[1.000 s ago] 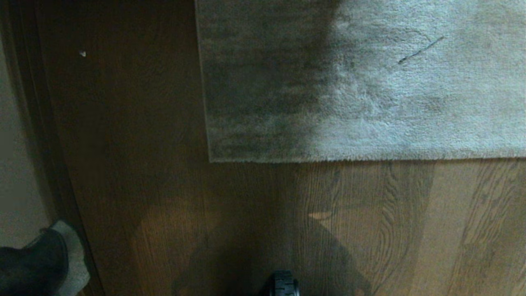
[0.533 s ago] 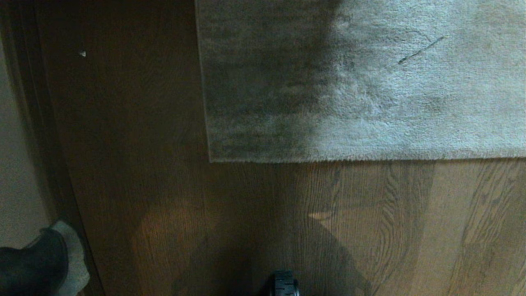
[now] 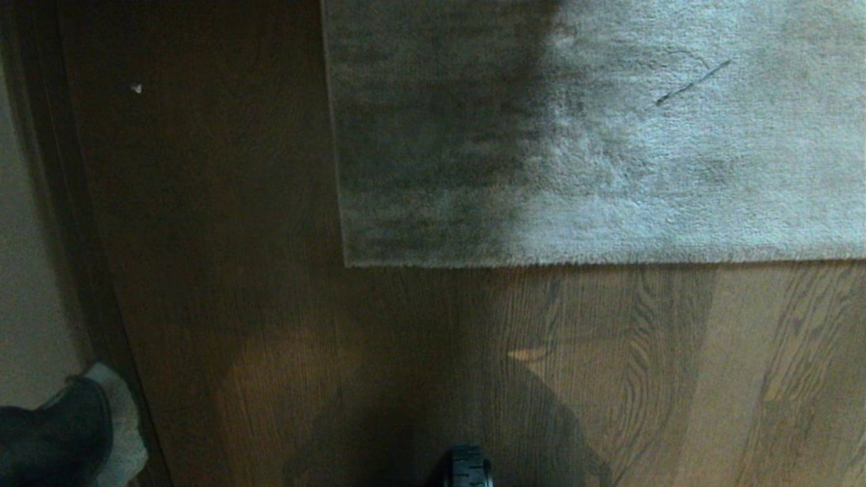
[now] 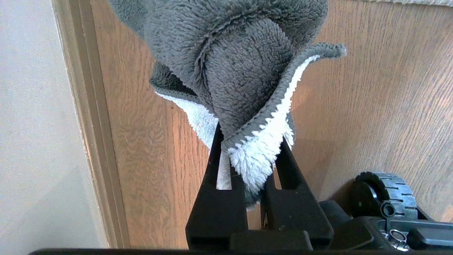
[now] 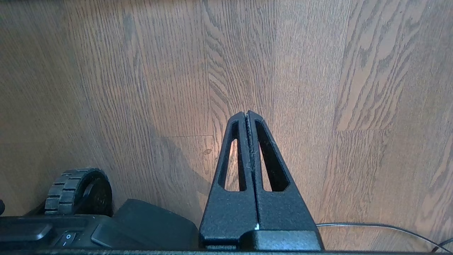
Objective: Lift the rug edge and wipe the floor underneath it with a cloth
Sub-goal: Put down the rag
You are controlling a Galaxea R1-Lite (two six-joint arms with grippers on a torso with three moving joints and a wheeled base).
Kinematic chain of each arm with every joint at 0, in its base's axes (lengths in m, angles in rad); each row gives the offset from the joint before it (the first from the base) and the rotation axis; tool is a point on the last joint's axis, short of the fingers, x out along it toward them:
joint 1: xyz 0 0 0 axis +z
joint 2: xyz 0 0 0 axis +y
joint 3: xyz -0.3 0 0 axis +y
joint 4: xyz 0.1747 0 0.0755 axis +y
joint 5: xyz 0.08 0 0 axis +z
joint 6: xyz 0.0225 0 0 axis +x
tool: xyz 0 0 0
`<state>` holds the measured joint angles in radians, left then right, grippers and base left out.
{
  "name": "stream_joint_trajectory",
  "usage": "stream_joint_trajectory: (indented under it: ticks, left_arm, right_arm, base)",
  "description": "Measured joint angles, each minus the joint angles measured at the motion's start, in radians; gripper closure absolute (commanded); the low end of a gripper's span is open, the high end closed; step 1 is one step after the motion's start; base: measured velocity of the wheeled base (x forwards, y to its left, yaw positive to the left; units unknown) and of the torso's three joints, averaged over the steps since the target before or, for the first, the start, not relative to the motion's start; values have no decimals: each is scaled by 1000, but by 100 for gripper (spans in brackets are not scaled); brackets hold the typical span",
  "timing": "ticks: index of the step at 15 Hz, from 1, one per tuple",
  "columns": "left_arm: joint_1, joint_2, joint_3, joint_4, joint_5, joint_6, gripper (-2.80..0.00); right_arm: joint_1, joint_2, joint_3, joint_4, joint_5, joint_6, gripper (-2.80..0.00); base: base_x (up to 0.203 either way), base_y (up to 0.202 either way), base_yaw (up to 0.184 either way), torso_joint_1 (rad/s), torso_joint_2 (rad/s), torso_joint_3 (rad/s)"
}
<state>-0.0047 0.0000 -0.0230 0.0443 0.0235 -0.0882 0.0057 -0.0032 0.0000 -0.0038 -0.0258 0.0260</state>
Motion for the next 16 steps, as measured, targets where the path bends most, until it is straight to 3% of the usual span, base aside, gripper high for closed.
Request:
stream_joint_trajectory:
  ticks: [10,13,16]
  left_arm:
    - [0,0,-5,3,-11,31,0]
    - [0,8,-51,10,-112,40,0]
    - [-4,118,-107,-9,-134,43,0]
  right_arm:
    - [0,1,0,0,0,0,0]
    - [0,1,0,0,0,0,0]
    - [0,1,0,0,0,0,0]
  base:
    - [0,0,0,0,0,0]
    - [0,0,0,0,0,0]
    - [0,0,0,0,0,0]
